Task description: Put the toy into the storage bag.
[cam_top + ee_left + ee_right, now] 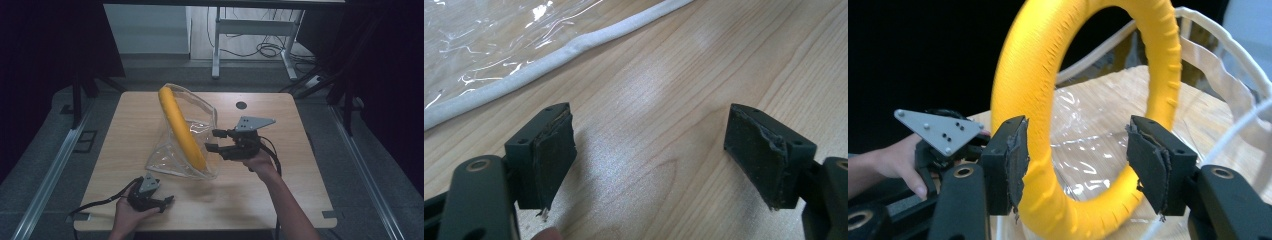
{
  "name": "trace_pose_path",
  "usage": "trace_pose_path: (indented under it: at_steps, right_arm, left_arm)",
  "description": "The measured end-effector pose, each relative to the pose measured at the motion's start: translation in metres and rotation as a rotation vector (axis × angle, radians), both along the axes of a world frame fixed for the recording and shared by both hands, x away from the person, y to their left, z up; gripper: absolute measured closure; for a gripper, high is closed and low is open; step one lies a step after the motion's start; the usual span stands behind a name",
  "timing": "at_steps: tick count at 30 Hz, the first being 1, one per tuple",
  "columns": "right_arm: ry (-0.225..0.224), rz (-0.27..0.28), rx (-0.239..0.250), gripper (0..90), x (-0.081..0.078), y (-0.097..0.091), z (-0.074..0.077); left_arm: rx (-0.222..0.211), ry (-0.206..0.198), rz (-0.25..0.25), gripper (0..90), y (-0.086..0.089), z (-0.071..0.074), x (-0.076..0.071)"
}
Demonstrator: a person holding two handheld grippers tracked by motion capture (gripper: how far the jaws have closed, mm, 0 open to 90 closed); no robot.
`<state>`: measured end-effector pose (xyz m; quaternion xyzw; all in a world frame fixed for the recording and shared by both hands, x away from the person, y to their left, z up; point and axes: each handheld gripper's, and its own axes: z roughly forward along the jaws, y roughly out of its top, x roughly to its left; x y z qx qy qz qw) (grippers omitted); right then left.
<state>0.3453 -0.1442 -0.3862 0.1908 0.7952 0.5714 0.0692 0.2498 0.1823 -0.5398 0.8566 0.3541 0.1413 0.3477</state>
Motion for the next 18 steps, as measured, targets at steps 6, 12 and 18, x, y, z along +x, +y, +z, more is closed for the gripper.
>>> trace_pose_path:
  at_steps: [6,12,18]
  right_arm:
    - [0.015,-0.031,0.001,41.8,0.0005,-0.0113,-0.0086]
    - [0.019,-0.028,-0.008,41.8,0.0008,-0.0104,-0.0099]
    - [0.014,-0.030,-0.011,41.6,-0.0001,-0.0085,-0.0107]
  left_arm:
    - [0.002,0.002,-0.003,20.3,0.0000,-0.0001,0.0001]
    - [0.004,0.001,-0.003,20.3,-0.0001,-0.0002,0.0002]
    - [0.004,0.002,-0.004,20.3,0.0002,0.0001,0.0003]
